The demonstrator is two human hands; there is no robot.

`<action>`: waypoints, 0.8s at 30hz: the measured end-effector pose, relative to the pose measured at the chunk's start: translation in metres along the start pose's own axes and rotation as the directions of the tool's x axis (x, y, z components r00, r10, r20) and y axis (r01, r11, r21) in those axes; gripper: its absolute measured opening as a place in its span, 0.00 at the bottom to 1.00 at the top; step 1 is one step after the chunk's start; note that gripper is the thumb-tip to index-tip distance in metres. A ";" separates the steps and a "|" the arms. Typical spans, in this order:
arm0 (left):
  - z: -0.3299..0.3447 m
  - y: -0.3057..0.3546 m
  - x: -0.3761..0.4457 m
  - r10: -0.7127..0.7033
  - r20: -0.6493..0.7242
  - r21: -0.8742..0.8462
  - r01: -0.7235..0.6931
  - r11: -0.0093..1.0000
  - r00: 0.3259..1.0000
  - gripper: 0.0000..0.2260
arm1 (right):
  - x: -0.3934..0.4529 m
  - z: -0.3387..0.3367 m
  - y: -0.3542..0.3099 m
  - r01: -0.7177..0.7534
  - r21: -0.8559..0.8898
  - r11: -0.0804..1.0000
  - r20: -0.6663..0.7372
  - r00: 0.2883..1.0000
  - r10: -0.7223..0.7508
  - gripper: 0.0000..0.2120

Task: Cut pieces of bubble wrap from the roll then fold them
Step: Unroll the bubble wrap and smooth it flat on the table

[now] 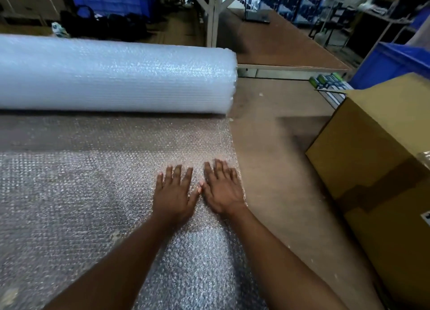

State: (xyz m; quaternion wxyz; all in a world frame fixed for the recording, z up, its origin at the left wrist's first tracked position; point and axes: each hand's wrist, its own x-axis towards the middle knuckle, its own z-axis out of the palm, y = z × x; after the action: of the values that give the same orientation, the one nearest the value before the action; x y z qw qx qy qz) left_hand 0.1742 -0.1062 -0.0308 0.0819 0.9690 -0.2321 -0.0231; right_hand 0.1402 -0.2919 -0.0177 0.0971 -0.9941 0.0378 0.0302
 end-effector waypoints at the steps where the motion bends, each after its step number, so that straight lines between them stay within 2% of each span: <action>1: 0.003 0.000 -0.002 0.006 0.020 0.002 -0.006 1.000 1.000 0.36 | -0.003 0.003 -0.001 0.004 -0.011 1.000 0.006 1.000 -0.004 0.34; 6: -0.003 -0.003 -0.004 -0.017 0.033 -0.012 0.017 1.000 0.999 0.36 | -0.005 0.002 -0.006 -0.012 0.007 1.000 0.043 0.999 0.012 0.34; 9: -0.015 -0.013 -0.013 -0.045 -0.071 -0.048 0.042 0.998 0.996 0.35 | -0.014 -0.004 -0.025 0.002 0.035 0.999 0.026 1.000 -0.003 0.34; 11: -0.022 -0.027 -0.027 -0.110 -0.106 -0.059 0.105 0.993 0.988 0.36 | -0.020 -0.003 -0.044 0.043 0.065 0.997 0.022 0.999 -0.045 0.33; 14: -0.020 -0.052 -0.052 -0.218 -0.041 -0.011 0.217 0.976 0.975 0.40 | -0.027 0.009 -0.068 0.109 0.065 0.992 0.040 0.993 -0.112 0.33; 17: -0.010 -0.072 -0.069 -0.207 0.028 0.000 0.208 0.978 0.978 0.47 | -0.033 0.022 -0.076 0.129 0.021 0.991 0.062 0.990 -0.130 0.35; 21: -0.020 -0.070 -0.074 -0.200 0.006 -0.078 0.200 0.977 0.980 0.43 | -0.038 0.008 -0.081 0.095 0.017 0.995 0.098 0.991 -0.097 0.34; 24: -0.039 -0.065 -0.087 -0.183 -0.030 -0.077 0.180 0.981 0.983 0.41 | -0.060 -0.009 -0.092 0.098 0.049 0.994 0.045 0.994 -0.100 0.34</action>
State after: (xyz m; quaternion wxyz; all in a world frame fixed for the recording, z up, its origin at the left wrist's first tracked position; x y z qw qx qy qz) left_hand 0.1288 -0.0039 -0.0023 0.1196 0.9826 -0.1403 -0.0213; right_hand 0.0883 -0.1996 0.0132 0.1227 -0.9912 -0.0131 0.0478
